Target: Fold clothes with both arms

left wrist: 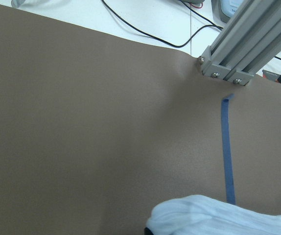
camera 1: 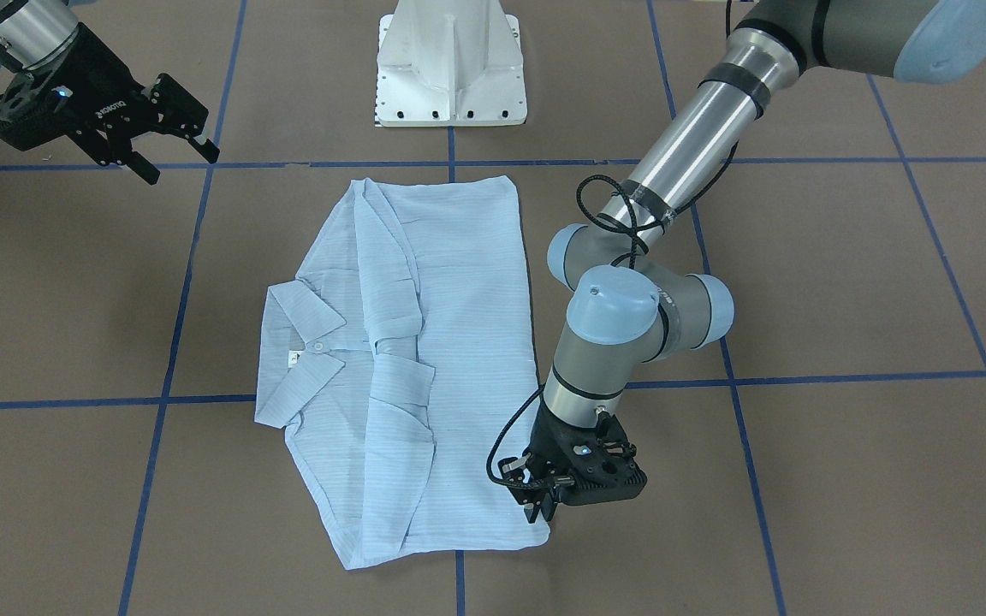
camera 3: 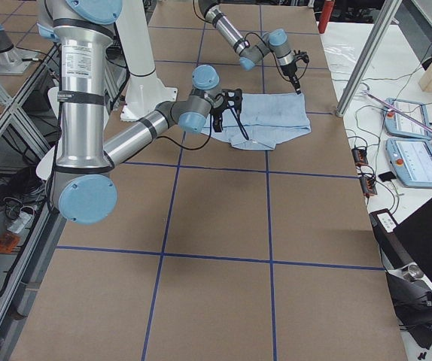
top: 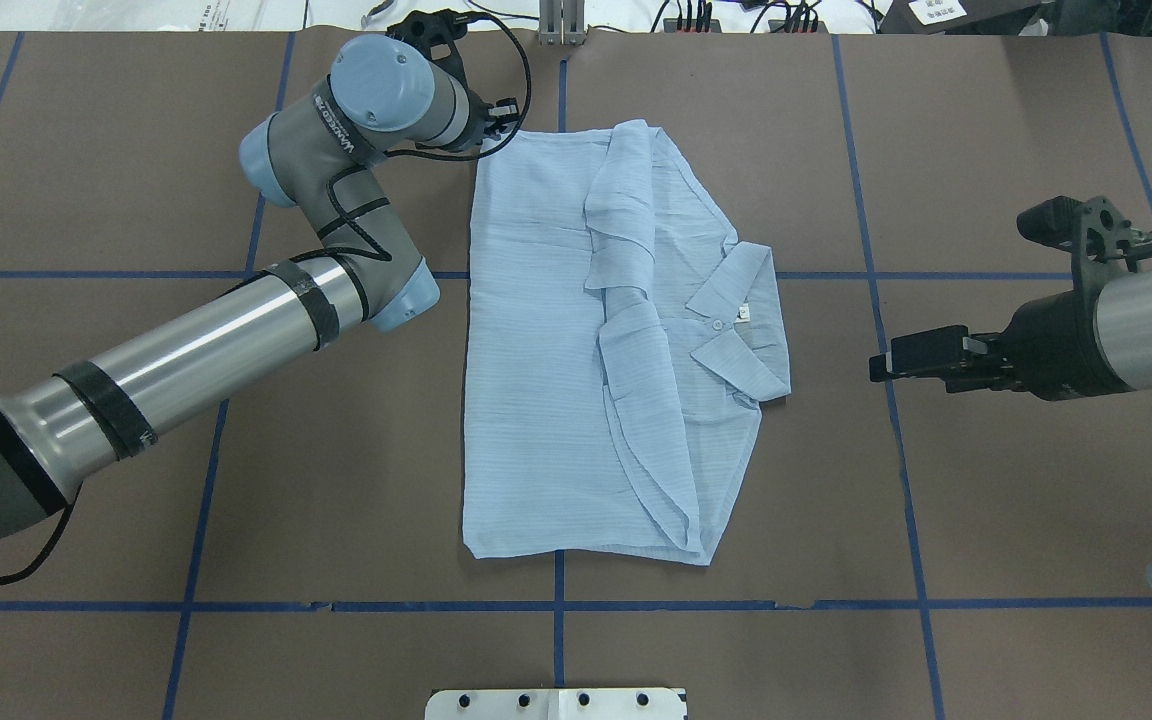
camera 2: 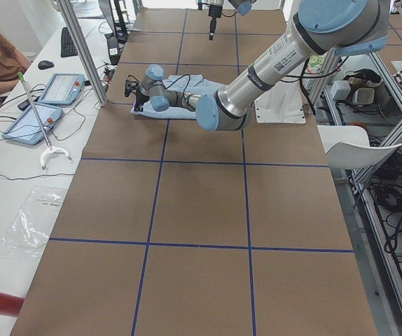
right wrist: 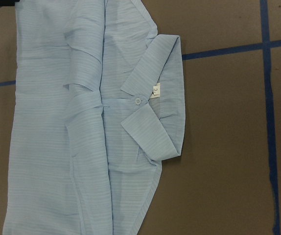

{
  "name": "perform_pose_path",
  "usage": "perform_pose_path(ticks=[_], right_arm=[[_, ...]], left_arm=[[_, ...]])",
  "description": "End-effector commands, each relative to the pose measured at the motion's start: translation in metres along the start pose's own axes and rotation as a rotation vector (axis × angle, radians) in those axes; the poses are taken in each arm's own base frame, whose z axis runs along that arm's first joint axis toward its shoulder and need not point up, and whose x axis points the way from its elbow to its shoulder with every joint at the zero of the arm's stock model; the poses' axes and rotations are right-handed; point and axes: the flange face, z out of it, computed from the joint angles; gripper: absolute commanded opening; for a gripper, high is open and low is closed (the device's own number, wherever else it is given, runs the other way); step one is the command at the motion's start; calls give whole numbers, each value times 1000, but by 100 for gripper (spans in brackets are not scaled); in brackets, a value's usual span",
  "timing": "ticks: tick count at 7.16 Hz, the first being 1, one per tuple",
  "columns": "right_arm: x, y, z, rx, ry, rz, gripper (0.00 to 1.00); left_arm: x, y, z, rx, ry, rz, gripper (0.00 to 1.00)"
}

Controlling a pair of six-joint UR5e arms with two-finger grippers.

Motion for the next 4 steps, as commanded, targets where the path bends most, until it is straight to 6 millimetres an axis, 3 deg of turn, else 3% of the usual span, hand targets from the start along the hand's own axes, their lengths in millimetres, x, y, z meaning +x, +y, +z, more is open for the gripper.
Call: perform_pose_path(ticks=[1,3,4], right_arm=[[-15,-14,13,9,-11,-9,100],[-26,-28,49,6,29,-14,100],[-46,-23,68,17,72,-24,100]], left_arm=[[0,-4,-2,-3,-1,76,100],[-16,-12,-20,-77,9,66,100],[-38,1,-49,-115,17,64,100]])
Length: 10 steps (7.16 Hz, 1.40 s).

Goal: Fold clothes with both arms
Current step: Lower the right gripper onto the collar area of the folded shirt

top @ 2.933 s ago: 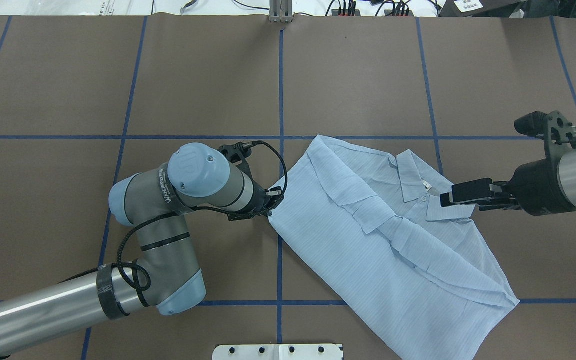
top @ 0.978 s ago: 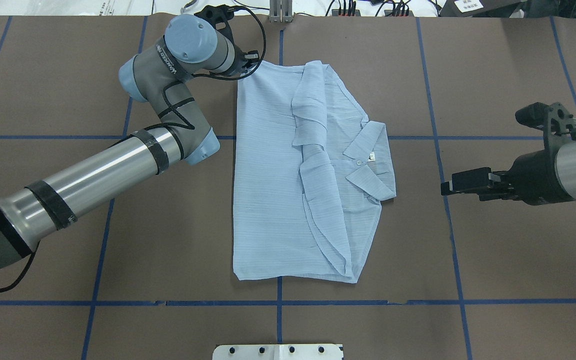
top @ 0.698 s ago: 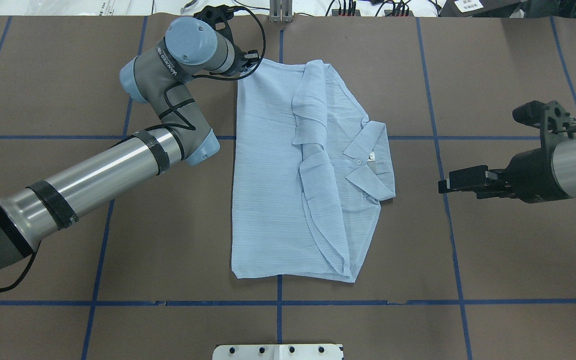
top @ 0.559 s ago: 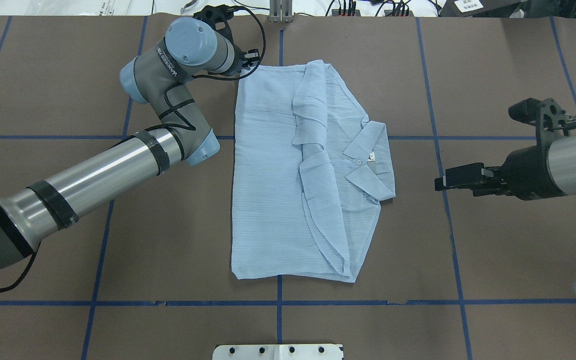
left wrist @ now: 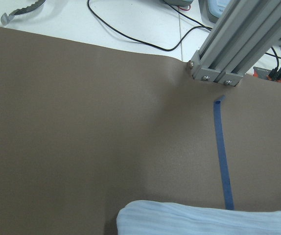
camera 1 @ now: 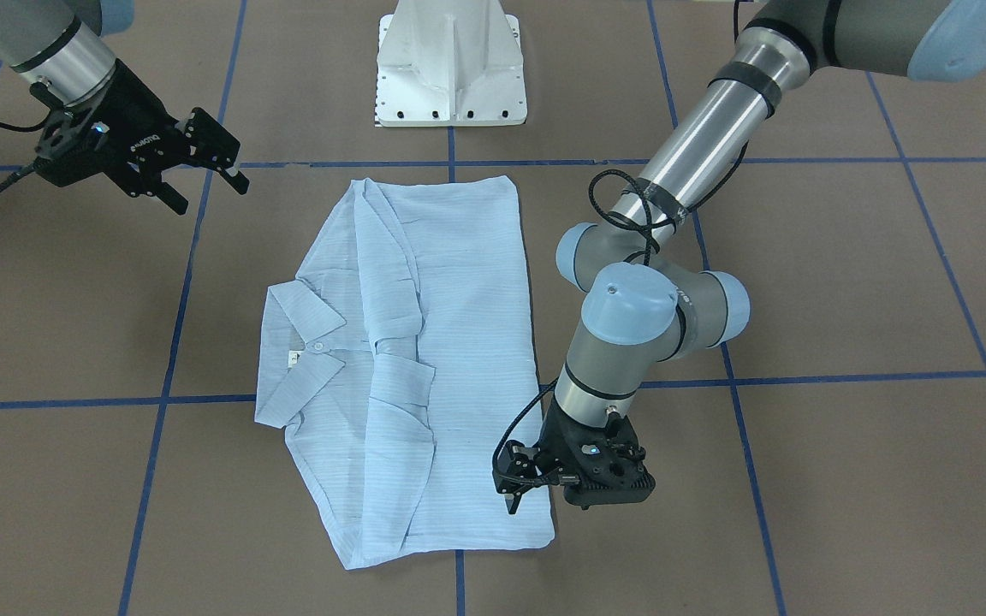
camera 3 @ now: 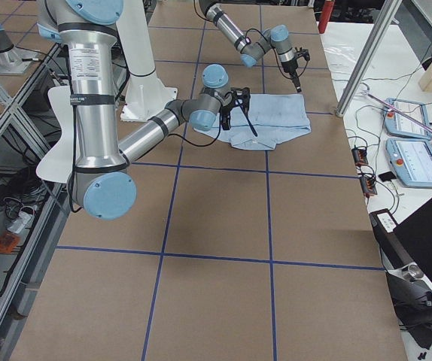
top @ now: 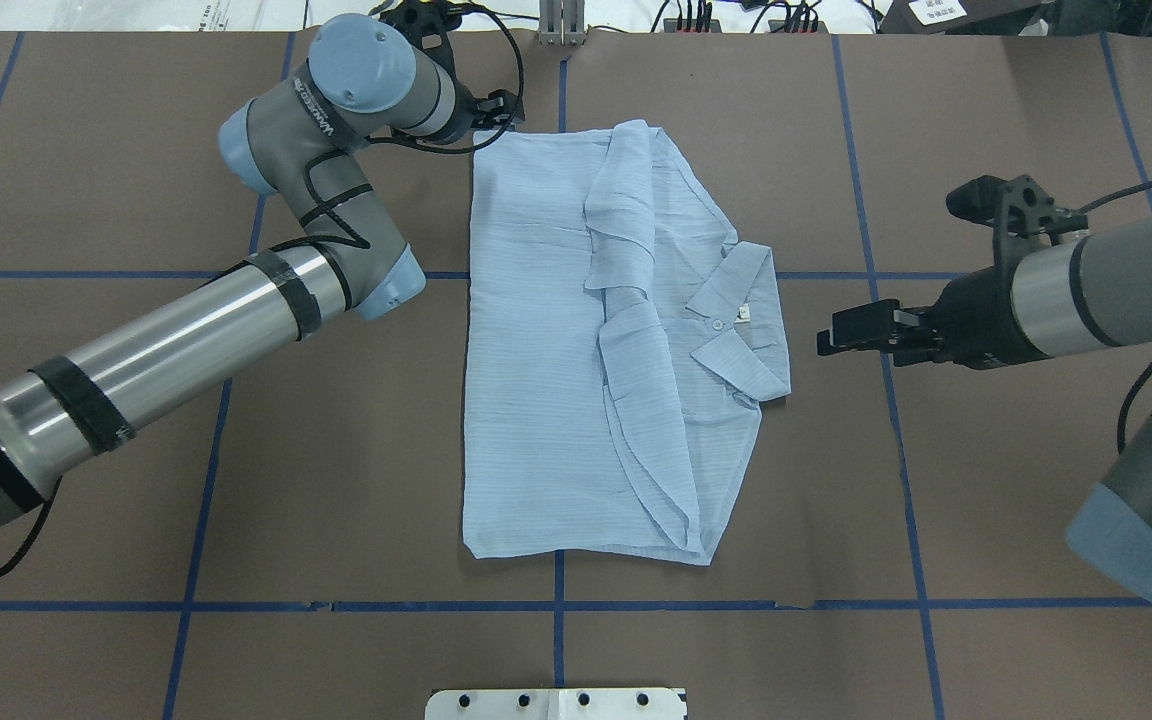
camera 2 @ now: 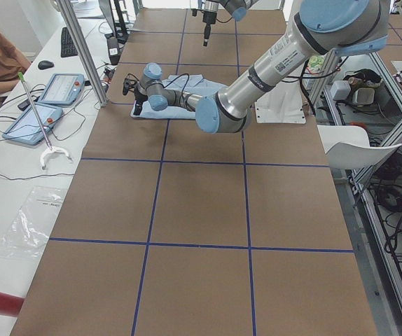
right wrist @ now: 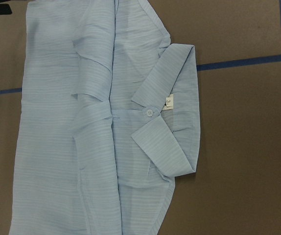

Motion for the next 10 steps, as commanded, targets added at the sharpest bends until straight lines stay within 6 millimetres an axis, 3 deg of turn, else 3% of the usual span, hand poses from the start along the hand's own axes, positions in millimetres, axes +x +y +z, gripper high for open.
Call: perform_pose_path(ticks=[1,3,5,7,10], right_arm=[[-50,9,40,14,86,-25,100],[-106,38,84,39,206,-87,100],[-154,65,129,46,317,-159,100],[-157,106,169,46,382,-256,100],[-156,129,192,22,413,-328,100]], left_arm=[[-39,29,-58,-80,2,-7,100],[-76,62,-126,-81,16,-1,100],[-82,81,-162,-103,47,7,100],[-86,87,-164,-110,48,7,100],[-88,97,-155,-127,43,10,100]])
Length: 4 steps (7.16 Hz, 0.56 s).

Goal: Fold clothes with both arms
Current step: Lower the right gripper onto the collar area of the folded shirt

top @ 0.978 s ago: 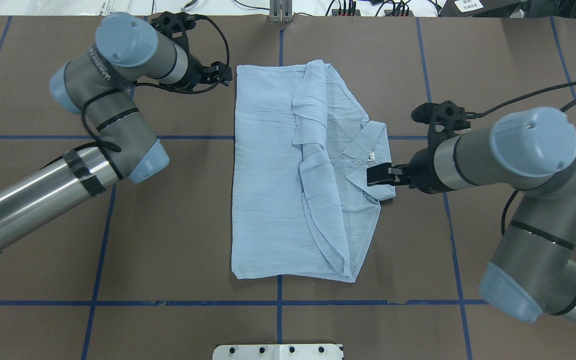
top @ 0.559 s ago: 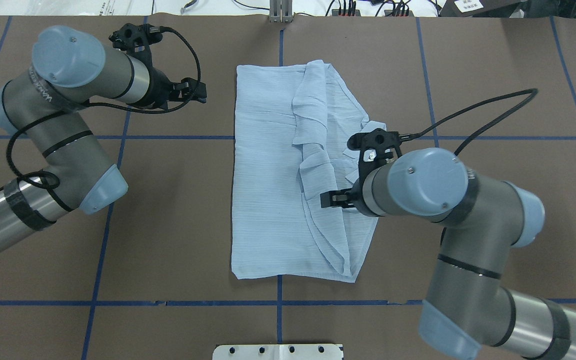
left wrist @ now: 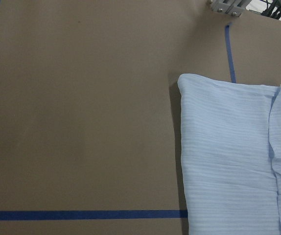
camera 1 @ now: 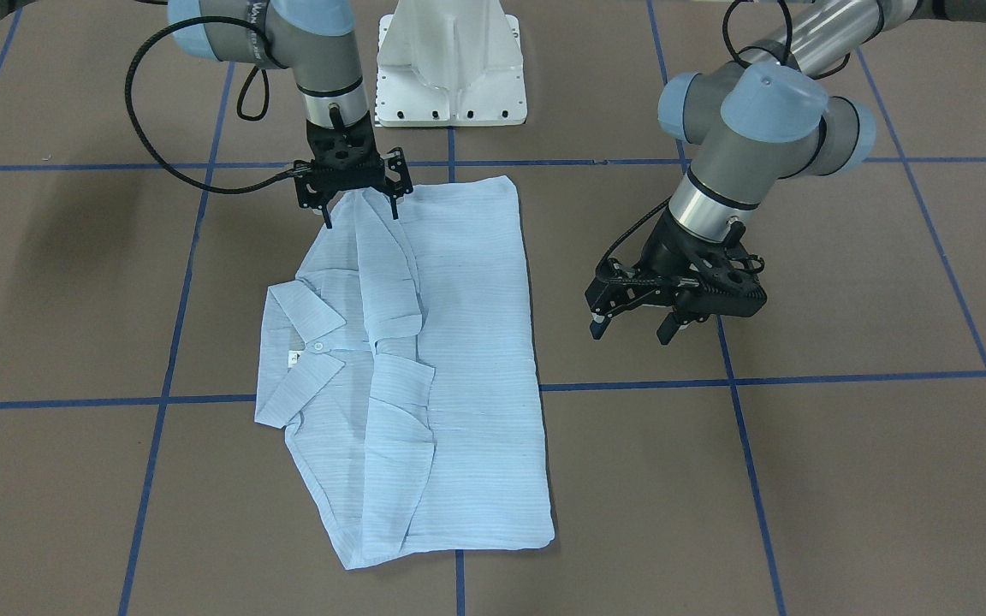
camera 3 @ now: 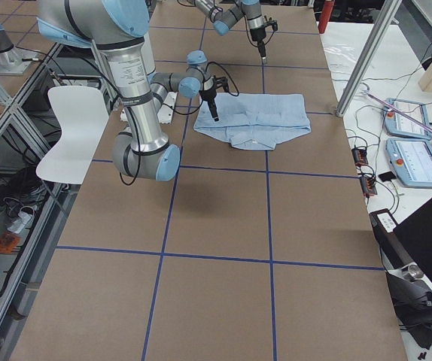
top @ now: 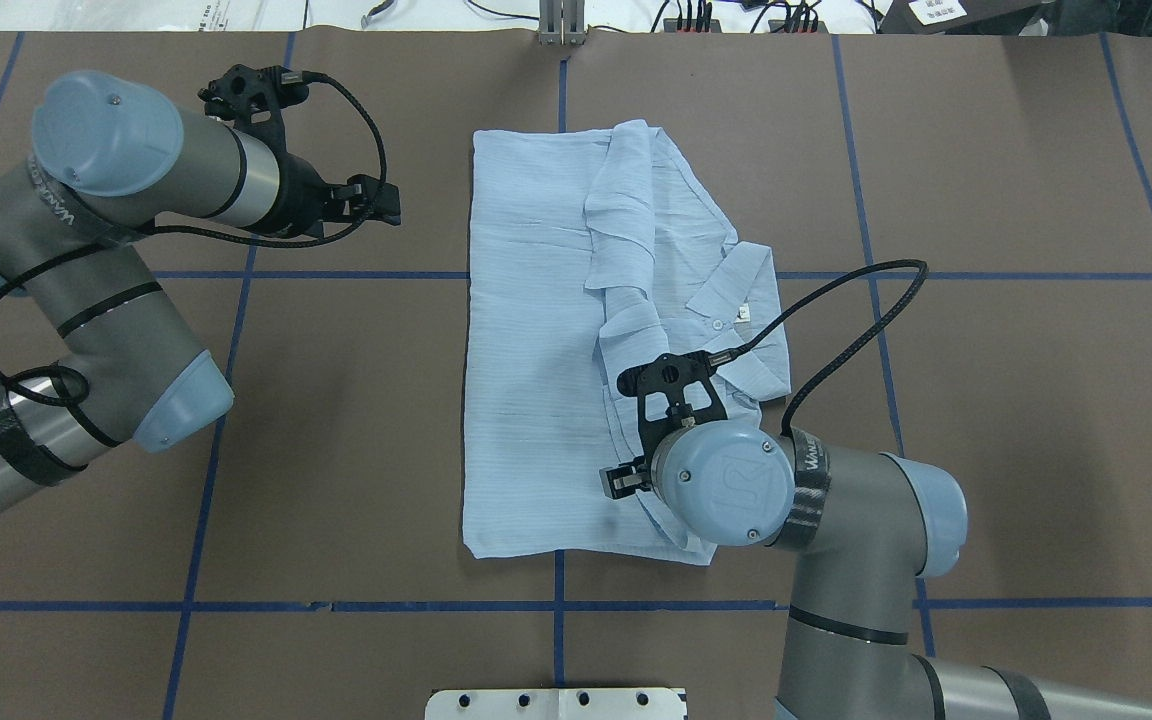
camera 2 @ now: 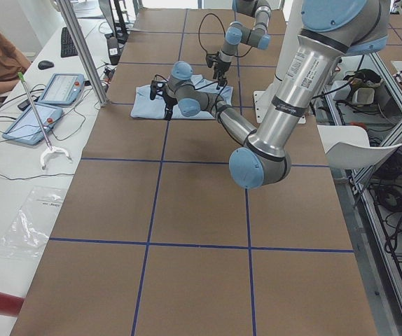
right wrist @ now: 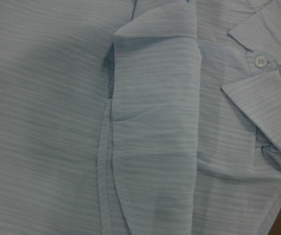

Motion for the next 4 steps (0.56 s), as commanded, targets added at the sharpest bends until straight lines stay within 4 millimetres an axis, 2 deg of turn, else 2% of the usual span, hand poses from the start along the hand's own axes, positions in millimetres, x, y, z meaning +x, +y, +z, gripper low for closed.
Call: perform_pose_path(ticks=[1,4], right_arm=[[-9,16,16,-12,22,-36,100],[-10,30,25,-25,39,-64,100]], left_arm=[[3,11,8,-15,2,8,100],[10,16,16,-26,5,7,100]])
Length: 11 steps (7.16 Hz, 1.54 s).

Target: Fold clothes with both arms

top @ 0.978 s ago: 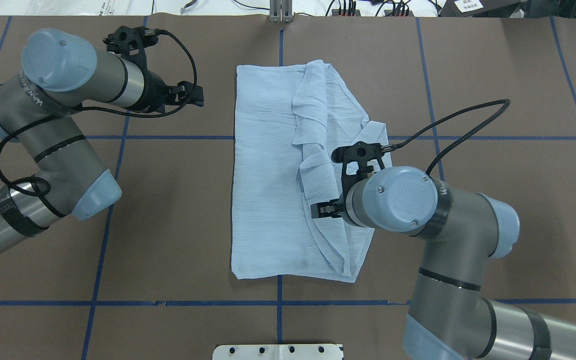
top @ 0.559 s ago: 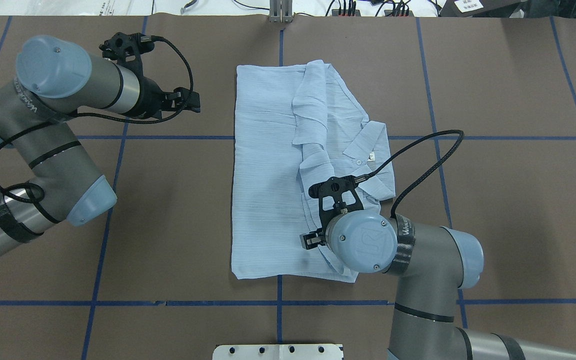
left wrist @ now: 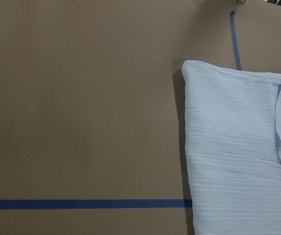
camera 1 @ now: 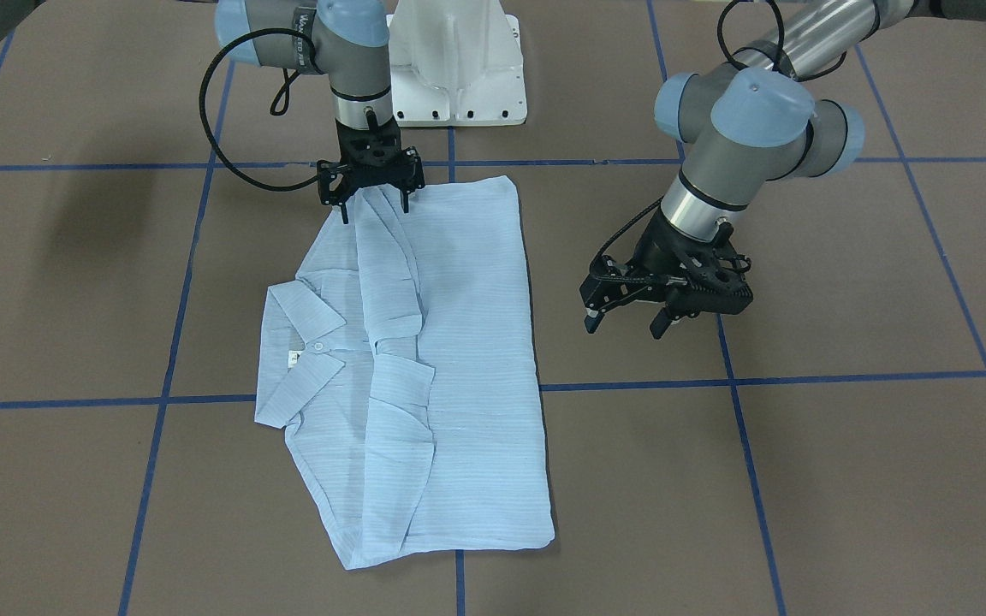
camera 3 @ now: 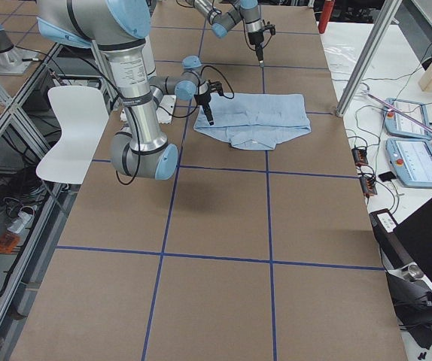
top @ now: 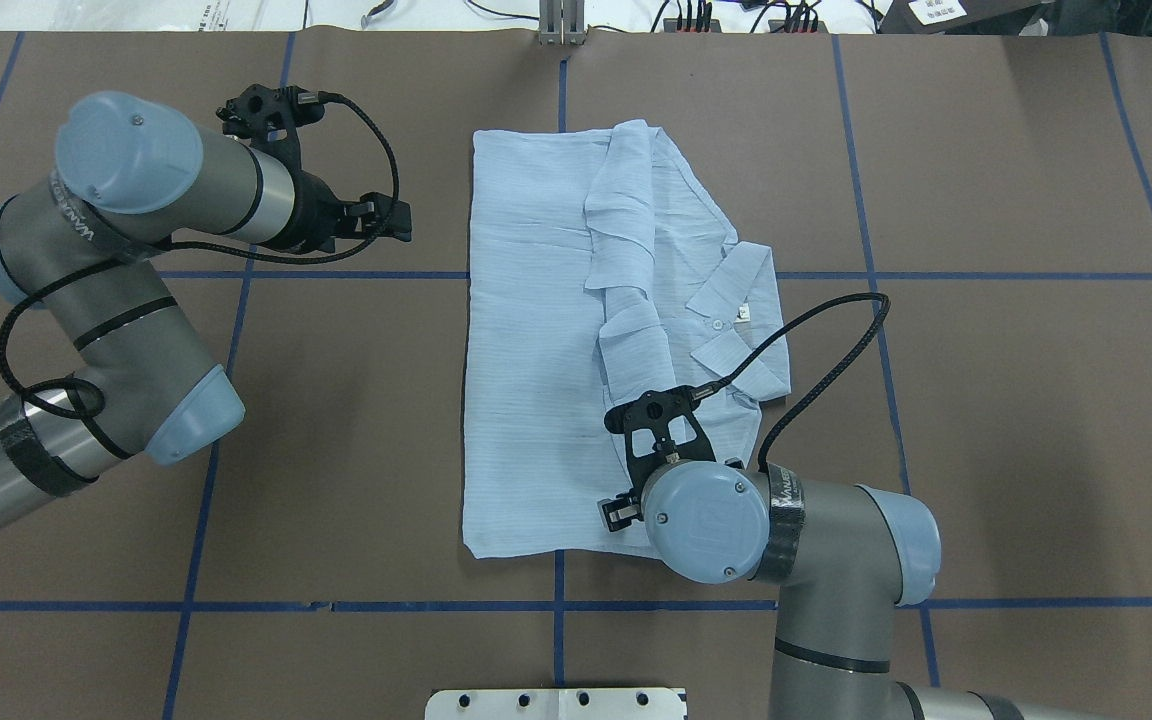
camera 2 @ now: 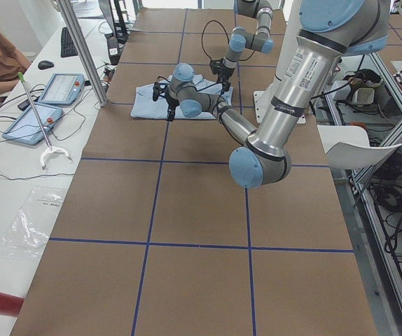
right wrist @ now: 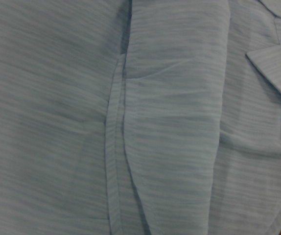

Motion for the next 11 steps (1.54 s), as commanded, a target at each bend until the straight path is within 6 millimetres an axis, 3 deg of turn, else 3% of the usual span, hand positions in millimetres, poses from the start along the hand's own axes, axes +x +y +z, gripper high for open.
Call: perform_pose_path(ticks=[1,5,8,11], right_arm=[[3,6,7,-9,16,-29,100],[26,-10,11,4,44,-56,100],[76,0,19,-9,94,-50,100],[154,28,2,-29,136,-96,100]], left_arm=[[4,4,5,-9,2,-1,100],[8,12,9,-21,4,4,100],[14,15,10,-24,11,7,100],[22,13,9,-22,20,11,100]])
